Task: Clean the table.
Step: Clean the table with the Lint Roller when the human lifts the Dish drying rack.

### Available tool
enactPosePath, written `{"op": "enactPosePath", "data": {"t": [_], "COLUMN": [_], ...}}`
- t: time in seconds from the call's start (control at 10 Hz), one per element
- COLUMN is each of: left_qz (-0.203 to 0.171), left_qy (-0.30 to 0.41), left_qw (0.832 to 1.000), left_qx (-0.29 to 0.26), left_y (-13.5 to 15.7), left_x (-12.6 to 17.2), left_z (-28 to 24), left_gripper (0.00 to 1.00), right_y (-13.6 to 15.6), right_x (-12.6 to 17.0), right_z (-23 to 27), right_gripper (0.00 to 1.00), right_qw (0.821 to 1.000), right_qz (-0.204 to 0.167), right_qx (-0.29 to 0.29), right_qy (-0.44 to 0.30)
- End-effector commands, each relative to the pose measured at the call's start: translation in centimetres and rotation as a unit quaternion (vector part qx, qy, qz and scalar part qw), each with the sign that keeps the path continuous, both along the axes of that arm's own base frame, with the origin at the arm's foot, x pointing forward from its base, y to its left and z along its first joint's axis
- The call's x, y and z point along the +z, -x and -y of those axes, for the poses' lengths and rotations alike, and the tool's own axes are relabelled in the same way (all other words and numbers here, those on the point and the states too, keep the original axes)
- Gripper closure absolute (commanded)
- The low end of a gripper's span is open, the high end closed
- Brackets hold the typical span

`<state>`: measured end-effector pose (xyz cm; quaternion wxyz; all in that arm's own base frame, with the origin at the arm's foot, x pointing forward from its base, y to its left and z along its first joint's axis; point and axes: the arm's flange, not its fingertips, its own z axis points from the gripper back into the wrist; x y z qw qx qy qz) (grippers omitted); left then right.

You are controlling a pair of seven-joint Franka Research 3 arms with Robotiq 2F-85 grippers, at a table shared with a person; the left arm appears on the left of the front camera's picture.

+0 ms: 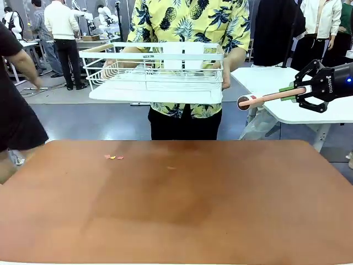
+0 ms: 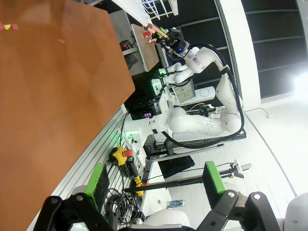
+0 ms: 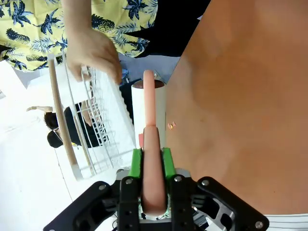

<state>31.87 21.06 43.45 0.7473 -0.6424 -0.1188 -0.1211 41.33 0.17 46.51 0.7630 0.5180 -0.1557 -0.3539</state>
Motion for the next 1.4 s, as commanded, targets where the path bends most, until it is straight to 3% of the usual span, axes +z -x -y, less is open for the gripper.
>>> {"op": "enactPosePath", "data": {"t": [0.0,0.4,0.5,0.8,1.1,1.3], "left_qz": [0.002,0.002,0.002,0.002,0.002,0.002], "left_qy": [0.001,0.001,0.001,0.001,0.001,0.001], "left_qw": [1.0,1.0,1.0,1.0,1.0,1.0], "left_qx": [0.002,0.002,0.002,0.002,0.002,0.002], "left_y": [0.1,0.1,0.1,0.1,0.1,0.1], "left_x": [0.1,0.1,0.1,0.1,0.1,0.1], "left_z": [-0.2,-0.2,-0.2,-0.2,-0.2,-0.2], "left_gripper": [0.0,0.0,0.0,0.0,0.0,0.0], "right_y": [0.0,0.0,0.0,-3.1,-7.9,-11.4], "right_x": [0.1,0.1,0.0,1.8,-1.3,-4.2], "right_z": [0.0,0.0,0.0,-6.1,-17.2,-21.5], "right_gripper": [0.98,0.98,0.79,0.79,0.79,0.79], "right_qw": [1.0,1.0,1.0,0.987,0.955,0.933], "right_qz": [0.001,0.001,0.0,0.006,-0.021,-0.011], "right_qx": [0.0,0.0,0.0,0.15,0.273,0.327], "right_qy": [0.0,0.0,0.0,0.049,0.117,0.151]}}
